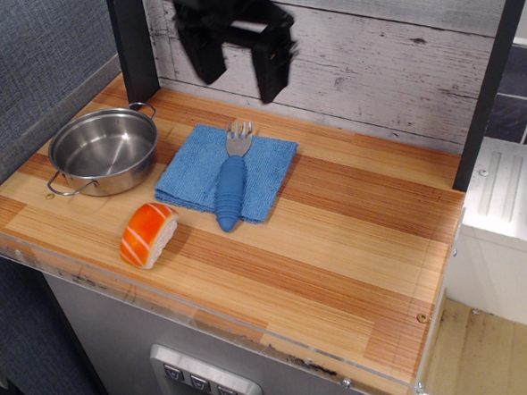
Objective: Put the fork on the cloth.
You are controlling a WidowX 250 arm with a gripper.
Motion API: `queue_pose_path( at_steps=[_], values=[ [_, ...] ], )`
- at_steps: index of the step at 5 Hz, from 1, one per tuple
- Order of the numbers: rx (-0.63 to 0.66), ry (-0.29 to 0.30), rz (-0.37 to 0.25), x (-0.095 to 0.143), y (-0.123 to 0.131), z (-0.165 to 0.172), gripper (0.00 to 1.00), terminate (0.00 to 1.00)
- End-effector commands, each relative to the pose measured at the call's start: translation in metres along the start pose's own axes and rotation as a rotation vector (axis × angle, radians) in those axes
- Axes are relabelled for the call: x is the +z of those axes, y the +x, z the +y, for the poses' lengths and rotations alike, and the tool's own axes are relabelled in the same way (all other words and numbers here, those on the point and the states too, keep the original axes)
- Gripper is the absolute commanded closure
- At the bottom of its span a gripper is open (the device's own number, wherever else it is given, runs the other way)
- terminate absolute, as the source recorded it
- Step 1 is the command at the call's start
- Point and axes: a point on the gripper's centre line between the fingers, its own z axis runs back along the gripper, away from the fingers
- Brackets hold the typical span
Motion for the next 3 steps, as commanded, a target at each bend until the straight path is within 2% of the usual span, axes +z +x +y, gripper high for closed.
queue_pose_path(
  at_steps=[1, 2, 3],
  values=[
    [0.082, 0.037, -0.023, 0.0244, -0.0237, -0.0058, 0.00, 0.00],
    [0.082, 0.037, -0.023, 0.0244, -0.0237, -0.0058, 0.00, 0.00],
    [0.082, 0.037, -0.023, 0.0244, -0.0237, -0.0058, 0.00, 1.00]
  ],
)
